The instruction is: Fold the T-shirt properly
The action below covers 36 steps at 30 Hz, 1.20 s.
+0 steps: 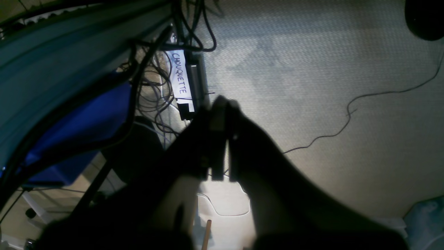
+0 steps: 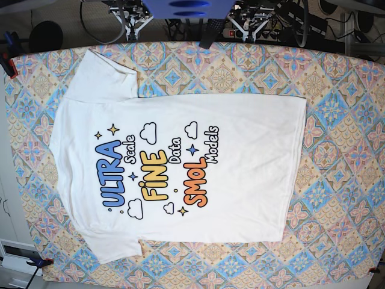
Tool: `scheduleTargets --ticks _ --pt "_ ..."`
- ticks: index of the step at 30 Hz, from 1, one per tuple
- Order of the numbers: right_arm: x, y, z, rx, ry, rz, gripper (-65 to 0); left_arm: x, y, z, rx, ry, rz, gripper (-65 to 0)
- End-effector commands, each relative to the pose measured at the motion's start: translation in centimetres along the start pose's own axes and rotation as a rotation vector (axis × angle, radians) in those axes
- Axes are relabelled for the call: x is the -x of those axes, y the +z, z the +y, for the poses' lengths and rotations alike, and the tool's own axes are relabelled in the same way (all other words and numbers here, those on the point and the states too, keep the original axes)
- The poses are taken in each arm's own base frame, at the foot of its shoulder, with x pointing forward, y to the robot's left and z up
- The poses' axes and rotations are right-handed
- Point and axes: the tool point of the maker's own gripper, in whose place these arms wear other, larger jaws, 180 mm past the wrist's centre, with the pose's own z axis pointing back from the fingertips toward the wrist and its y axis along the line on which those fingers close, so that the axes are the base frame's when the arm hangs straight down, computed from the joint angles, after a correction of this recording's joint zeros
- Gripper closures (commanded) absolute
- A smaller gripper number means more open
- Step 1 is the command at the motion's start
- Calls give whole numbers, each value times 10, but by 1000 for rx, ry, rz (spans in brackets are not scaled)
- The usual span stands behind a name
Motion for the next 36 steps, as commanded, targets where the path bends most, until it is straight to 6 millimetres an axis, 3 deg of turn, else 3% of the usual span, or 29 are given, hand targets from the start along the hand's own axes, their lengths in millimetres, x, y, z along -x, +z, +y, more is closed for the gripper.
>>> scheduleTargets --ticks 1,33,34,36 --pt "3 0 -2 3 -2 1 0 3 0 -2 0 -4 4 -12" --pt "4 1 -5 8 -1 2 0 7 1 4 -8 -10 9 -12" --pt "5 1 -5 8 -1 4 0 12 1 4 -8 -12 17 -12" --pt "25 3 -7 10 0 35 0 25 3 8 -14 -13 37 -12"
